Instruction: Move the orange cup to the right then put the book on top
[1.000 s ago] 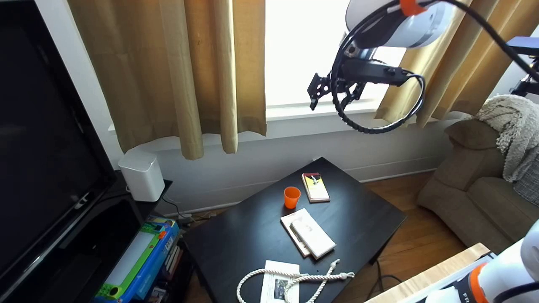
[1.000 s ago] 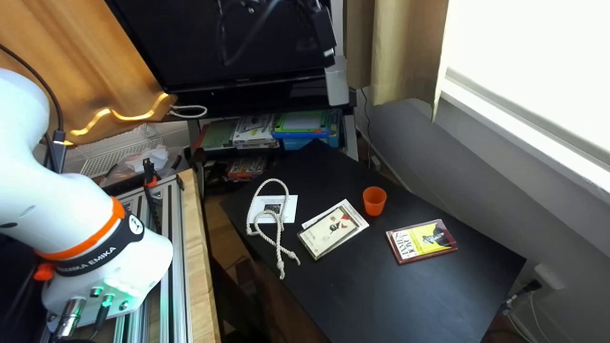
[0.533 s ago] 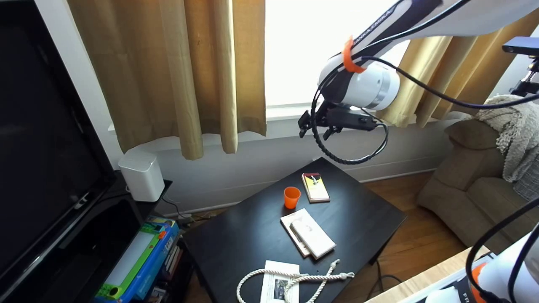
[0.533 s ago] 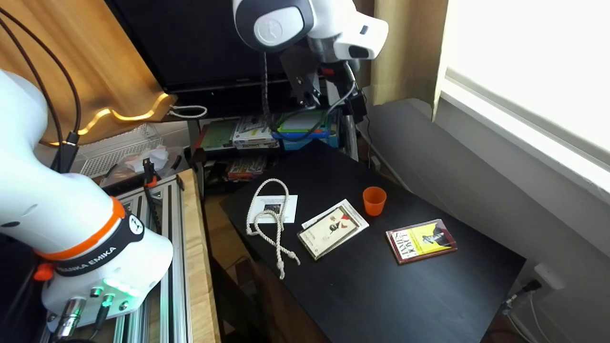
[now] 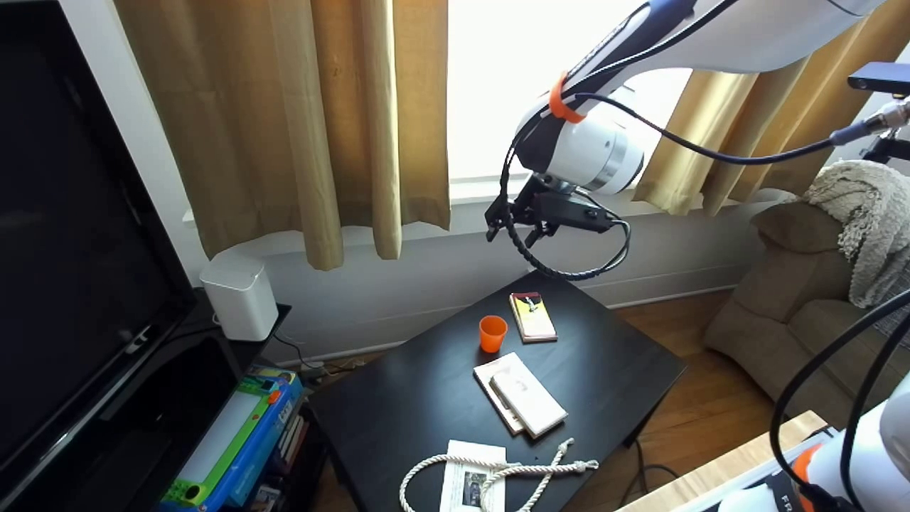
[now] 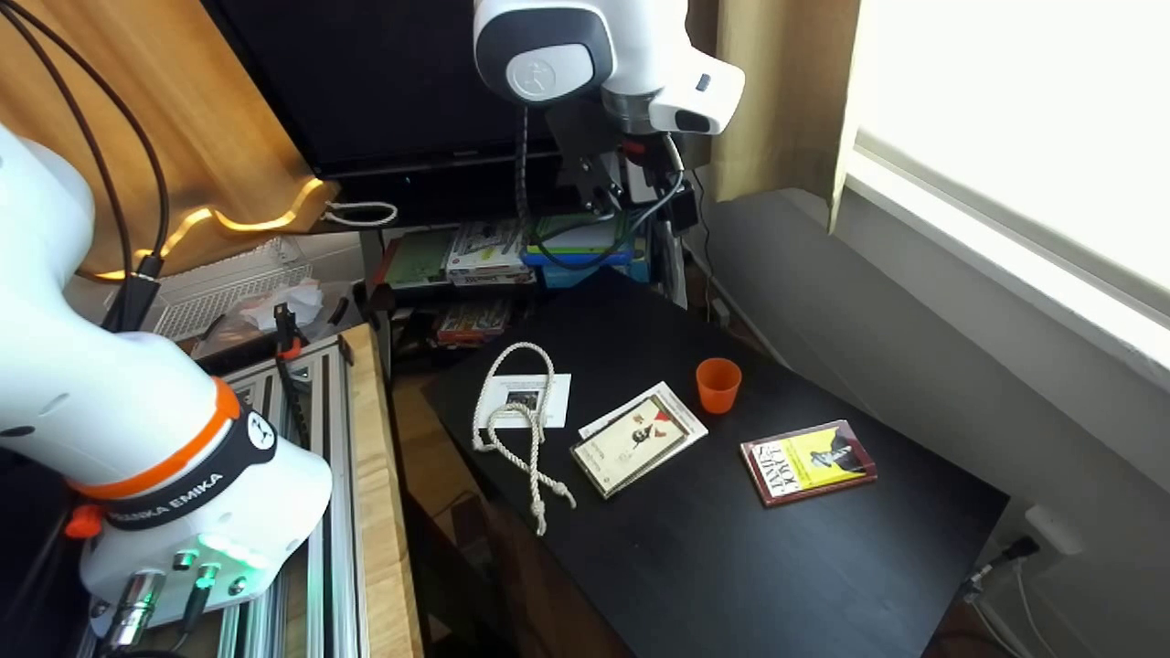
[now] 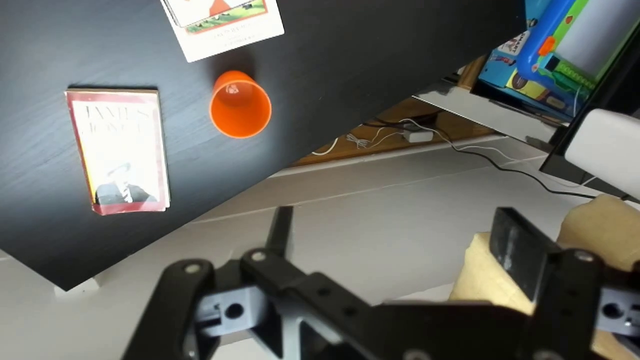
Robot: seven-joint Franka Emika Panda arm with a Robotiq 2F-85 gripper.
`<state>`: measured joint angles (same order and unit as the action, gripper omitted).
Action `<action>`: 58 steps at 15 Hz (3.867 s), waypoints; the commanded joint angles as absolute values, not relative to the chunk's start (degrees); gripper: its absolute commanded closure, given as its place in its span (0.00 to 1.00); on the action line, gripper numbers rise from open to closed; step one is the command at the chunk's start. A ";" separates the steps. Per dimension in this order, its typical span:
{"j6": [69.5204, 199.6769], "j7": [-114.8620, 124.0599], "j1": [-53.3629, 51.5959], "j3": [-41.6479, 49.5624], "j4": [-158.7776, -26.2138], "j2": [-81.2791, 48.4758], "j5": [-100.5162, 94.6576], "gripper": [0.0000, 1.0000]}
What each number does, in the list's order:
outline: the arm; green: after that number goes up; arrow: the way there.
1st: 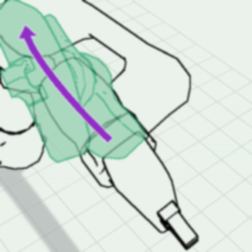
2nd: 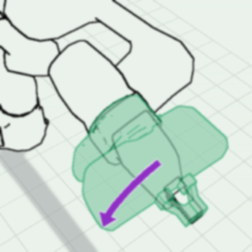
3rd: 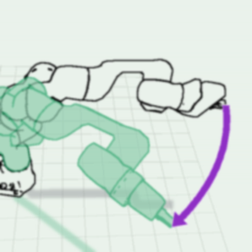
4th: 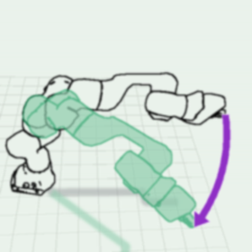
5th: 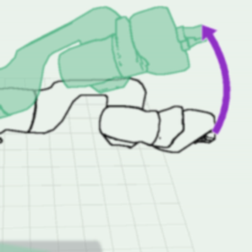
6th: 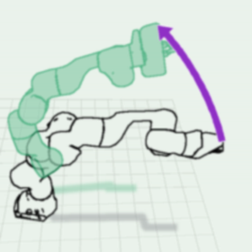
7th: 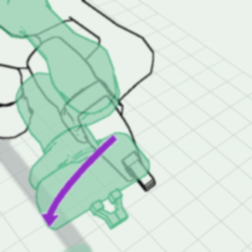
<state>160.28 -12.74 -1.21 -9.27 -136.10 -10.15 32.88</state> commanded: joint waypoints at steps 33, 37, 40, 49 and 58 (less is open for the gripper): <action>147.32 -12.27 3.99 -9.71 -111.13 -45.99 13.62 0.00; 148.58 -6.92 -1.68 -3.11 -108.15 -49.63 5.58 0.00; 154.05 -2.31 -4.77 0.18 -106.21 -53.00 2.46 0.00; 162.83 3.76 -6.61 2.17 -99.19 -62.93 2.70 0.00; 166.11 6.93 -5.58 1.64 -93.68 -68.40 4.21 0.00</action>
<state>165.15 5.44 -5.94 2.21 -96.30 -65.57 3.85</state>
